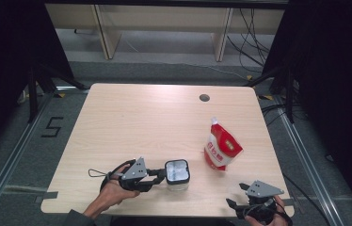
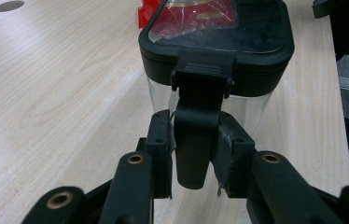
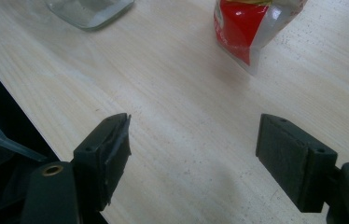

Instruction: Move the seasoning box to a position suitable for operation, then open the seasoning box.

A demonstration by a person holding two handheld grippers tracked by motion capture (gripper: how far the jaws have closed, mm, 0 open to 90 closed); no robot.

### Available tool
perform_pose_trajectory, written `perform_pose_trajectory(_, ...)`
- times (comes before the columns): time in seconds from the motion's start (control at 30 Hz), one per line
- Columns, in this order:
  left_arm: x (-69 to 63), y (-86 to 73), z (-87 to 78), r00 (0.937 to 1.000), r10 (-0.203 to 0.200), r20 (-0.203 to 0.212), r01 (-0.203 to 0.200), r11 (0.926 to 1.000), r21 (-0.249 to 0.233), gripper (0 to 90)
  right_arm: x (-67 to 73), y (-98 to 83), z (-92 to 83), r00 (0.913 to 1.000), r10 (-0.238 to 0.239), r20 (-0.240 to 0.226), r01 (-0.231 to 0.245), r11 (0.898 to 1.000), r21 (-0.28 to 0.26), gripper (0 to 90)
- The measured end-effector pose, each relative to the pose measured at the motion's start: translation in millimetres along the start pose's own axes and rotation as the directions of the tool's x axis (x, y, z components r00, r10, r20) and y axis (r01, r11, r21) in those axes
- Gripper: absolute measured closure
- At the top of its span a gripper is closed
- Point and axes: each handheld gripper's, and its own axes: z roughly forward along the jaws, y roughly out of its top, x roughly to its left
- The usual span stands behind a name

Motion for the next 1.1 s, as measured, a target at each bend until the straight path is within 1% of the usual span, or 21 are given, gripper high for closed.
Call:
perform_pose_trajectory(0.03, -0.8, -0.5, -0.1, 0.9997, -0.016, -0.017, 0.016, 0.9999, 0.006, 68.9, -0.1, 0.0, -0.1, 1.0, 0.0, 0.0, 0.0, 1.0, 0.0, 26.8)
perform_pose_trajectory(0.2, -0.1, -0.1, -0.3, 0.9996, -0.004, -0.026, 0.004, 1.0, 0.006, 67.9, 0.6, 0.2, -0.2, 1.0, 0.001, -0.005, -0.001, 1.0, 0.004, 26.8)
perform_pose_trajectory(0.23, -1.4, -0.4, -0.3, 0.9993, -0.019, -0.031, 0.019, 0.9998, 0.004, 67.6, 0.4, 0.3, -0.2, 1.0, -0.004, -0.005, 0.004, 1.0, 0.0, 26.8)
perform_pose_trajectory(0.3, -1.1, -0.3, -0.5, 0.9993, -0.013, -0.036, 0.013, 0.9998, 0.012, 66.5, 0.5, 0.2, -0.3, 1.0, -0.002, -0.006, 0.002, 1.0, 0.002, 26.8)
perform_pose_trajectory(0.33, -0.2, -0.1, -0.4, 0.9993, 0.004, -0.038, -0.003, 0.9999, 0.011, 66.0, 0.4, 0.2, -0.1, 1.0, -0.003, -0.007, 0.003, 1.0, 0.002, 26.8)
perform_pose_trajectory(0.4, -0.7, -0.3, -0.5, 0.999, -0.005, -0.044, 0.005, 1.0, 0.009, 65.7, 0.7, 0.2, 0.0, 1.0, -0.003, -0.008, 0.003, 1.0, 0.004, 26.8)
perform_pose_trajectory(0.47, 0.1, -0.3, -1.0, 0.9988, 0.003, -0.049, -0.002, 0.9999, 0.016, 65.1, 0.9, 0.3, 0.2, 1.0, -0.004, -0.007, 0.004, 1.0, 0.003, 26.8)
perform_pose_trajectory(0.5, -1.1, -0.6, -0.6, 0.9984, -0.021, -0.053, 0.021, 0.9997, 0.013, 65.0, 0.9, 0.3, 0.2, 1.0, -0.004, -0.007, 0.004, 1.0, 0.003, 26.8)
perform_pose_trajectory(0.57, 1.1, -0.2, -1.6, 0.9977, 0.0, -0.068, 0.001, 0.9997, 0.023, 64.6, 0.6, 0.3, 0.2, 1.0, -0.003, -0.007, 0.003, 1.0, 0.003, 26.8)
perform_pose_trajectory(0.6, 0.5, -0.8, -1.8, 0.9967, -0.019, -0.079, 0.021, 0.9996, 0.022, 64.4, 0.4, 0.2, 0.3, 1.0, -0.005, -0.006, 0.005, 1.0, 0.004, 26.8)
perform_pose_trajectory(0.63, 2.0, -0.8, -2.2, 0.9971, -0.009, -0.075, 0.011, 0.9997, 0.021, 63.3, 0.4, 0.2, 0.3, 1.0, -0.004, -0.006, 0.004, 1.0, 0.005, 26.8)
perform_pose_trajectory(0.67, 0.8, -1.2, -2.1, 0.9961, -0.032, -0.082, 0.034, 0.9993, 0.018, 62.2, 0.4, 0.2, 0.3, 1.0, -0.005, -0.006, 0.005, 1.0, 0.004, 26.8)
perform_pose_trajectory(0.73, 1.6, -0.8, -2.6, 0.9946, -0.032, -0.098, 0.035, 0.999, 0.026, 62.5, 0.8, 0.3, 0.4, 1.0, -0.004, -0.006, 0.004, 1.0, 0.003, 26.8)
perform_pose_trajectory(0.77, 1.7, -1.0, -2.8, 0.9939, -0.042, -0.102, 0.045, 0.9987, 0.025, 62.4, -0.2, 0.1, 1.2, 0.9997, -0.024, -0.004, 0.024, 1.0, -0.002, 26.8)
perform_pose_trajectory(0.8, 3.3, -1.1, -3.5, 0.9944, -0.036, -0.1, 0.04, 0.9987, 0.033, 61.8, 0.7, 0.4, 0.8, 0.9999, -0.009, -0.007, 0.009, 1.0, 0.005, 26.8)
perform_pose_trajectory(0.83, 2.4, -1.6, -3.2, 0.9928, -0.058, -0.105, 0.061, 0.9979, 0.021, 60.7, 0.8, 0.4, 0.9, 0.9999, -0.01, -0.007, 0.01, 1.0, 0.005, 26.8)
perform_pose_trajectory(0.9, 1.8, -1.6, -4.0, 0.9921, -0.067, -0.106, 0.07, 0.9972, 0.028, 59.5, 0.8, 0.5, 0.7, 0.9999, -0.01, -0.006, 0.01, 1.0, 0.005, 26.8)
perform_pose_trajectory(0.93, 1.6, -1.5, -5.6, 0.9923, -0.059, -0.109, 0.064, 0.997, 0.042, 58.1, 0.9, 0.5, 0.5, 0.9999, -0.01, -0.005, 0.01, 1.0, 0.004, 26.8)
perform_pose_trajectory(1.03, -0.4, -2.4, -10.0, 0.9926, -0.077, -0.094, 0.082, 0.9954, 0.05, 50.5, 0.6, 0.4, 0.6, 0.9999, -0.01, -0.006, 0.01, 1.0, 0.004, 26.8)
perform_pose_trajectory(1.07, -0.4, -2.5, -13.0, 0.9922, -0.076, -0.099, 0.082, 0.9944, 0.066, 48.7, -0.4, 0.0, 1.5, 0.9996, -0.027, -0.003, 0.027, 1.0, -0.002, 26.8)
perform_pose_trajectory(1.1, -2.2, -3.1, -15.1, 0.99, -0.1, -0.099, 0.106, 0.993, 0.052, 47.3, -0.7, 0.1, 1.5, 0.9995, -0.032, 0.0, 0.032, 0.999, -0.002, 26.8)
